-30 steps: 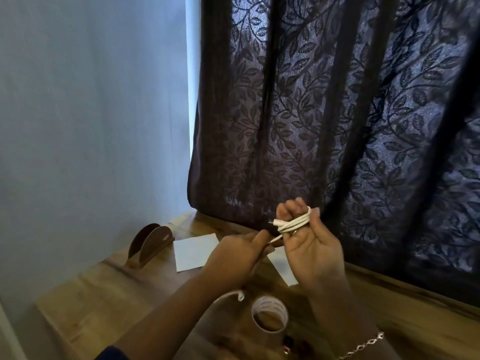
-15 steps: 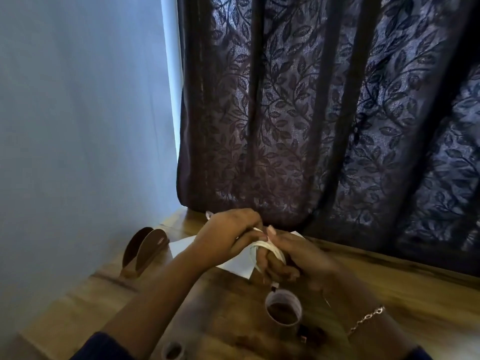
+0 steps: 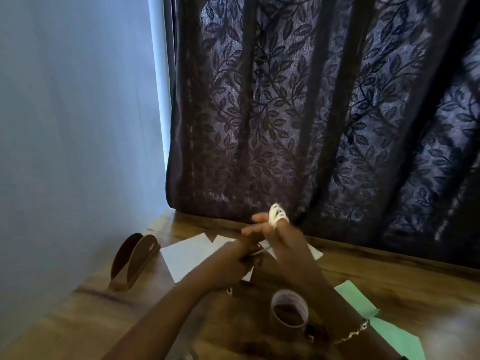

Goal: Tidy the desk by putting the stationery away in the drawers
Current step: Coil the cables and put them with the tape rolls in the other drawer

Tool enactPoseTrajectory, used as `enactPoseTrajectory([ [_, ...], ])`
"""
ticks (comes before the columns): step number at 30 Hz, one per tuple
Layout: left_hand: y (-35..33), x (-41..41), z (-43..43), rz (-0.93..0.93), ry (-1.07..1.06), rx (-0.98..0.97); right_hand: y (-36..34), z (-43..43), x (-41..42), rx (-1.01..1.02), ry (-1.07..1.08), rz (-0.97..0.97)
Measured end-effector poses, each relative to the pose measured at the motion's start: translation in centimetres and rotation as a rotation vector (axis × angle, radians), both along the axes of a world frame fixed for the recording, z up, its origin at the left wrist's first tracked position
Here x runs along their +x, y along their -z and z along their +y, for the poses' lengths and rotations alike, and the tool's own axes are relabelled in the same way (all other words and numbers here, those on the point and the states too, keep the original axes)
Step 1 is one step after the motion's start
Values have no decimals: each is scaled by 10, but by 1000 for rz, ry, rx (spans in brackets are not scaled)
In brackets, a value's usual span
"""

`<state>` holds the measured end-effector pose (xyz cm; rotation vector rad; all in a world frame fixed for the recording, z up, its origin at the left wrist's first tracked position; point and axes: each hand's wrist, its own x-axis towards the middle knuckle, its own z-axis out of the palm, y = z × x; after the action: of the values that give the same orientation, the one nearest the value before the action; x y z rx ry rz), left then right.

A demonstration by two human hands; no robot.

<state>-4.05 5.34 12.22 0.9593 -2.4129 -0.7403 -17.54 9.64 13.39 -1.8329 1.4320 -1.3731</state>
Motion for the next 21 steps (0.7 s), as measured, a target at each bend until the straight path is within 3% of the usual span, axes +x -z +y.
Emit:
enactPoseTrajectory([
  [2,-4,5,-6,-120,8,-16,7,0,2,95,127,403],
  [4,-10,11,-10,-254,-48,-67,9,-9,8,258,206,683],
  [6,-12,18,-17,-318,-70,-144,9,-19,11,552,223,800],
  [8,-16,20,-17,-354,-36,-239,11,-19,6,700,95,752],
  [11,-22,19,-16,-278,39,-373,14,-2,-14,640,-245,385],
  [14,-14,19,-20,91,91,-350,14,2,-22,605,-661,-240],
  [17,4,13,-7,430,-7,-115,15,-2,-14,477,-937,-661],
  [21,10,-3,26,725,-164,389,17,-5,-6,455,-886,-940],
])
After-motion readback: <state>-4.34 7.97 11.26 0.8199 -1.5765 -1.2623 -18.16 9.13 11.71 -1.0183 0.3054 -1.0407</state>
